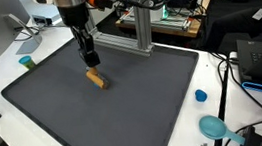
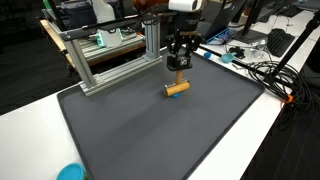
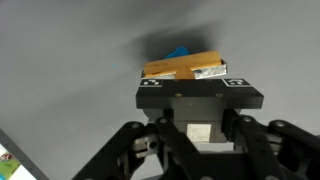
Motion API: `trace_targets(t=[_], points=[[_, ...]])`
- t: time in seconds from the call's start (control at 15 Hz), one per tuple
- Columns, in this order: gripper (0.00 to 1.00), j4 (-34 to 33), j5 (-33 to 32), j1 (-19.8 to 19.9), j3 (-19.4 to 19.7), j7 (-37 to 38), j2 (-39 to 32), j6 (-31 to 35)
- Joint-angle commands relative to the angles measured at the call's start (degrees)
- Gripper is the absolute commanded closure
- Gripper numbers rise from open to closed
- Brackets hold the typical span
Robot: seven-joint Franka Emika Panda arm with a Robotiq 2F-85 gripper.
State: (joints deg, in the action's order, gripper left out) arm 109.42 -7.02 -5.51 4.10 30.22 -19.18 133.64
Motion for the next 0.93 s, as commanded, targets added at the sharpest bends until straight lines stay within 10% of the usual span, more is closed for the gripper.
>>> trace_targets(t=[0.0,0.87], points=[[0.78,-0.21,1.6,0.3,-0.14,-0.58,-0.35,-1.98],[0.78,-4.45,4.96,1.64,0.23,-0.6,-5.01,-2.32]])
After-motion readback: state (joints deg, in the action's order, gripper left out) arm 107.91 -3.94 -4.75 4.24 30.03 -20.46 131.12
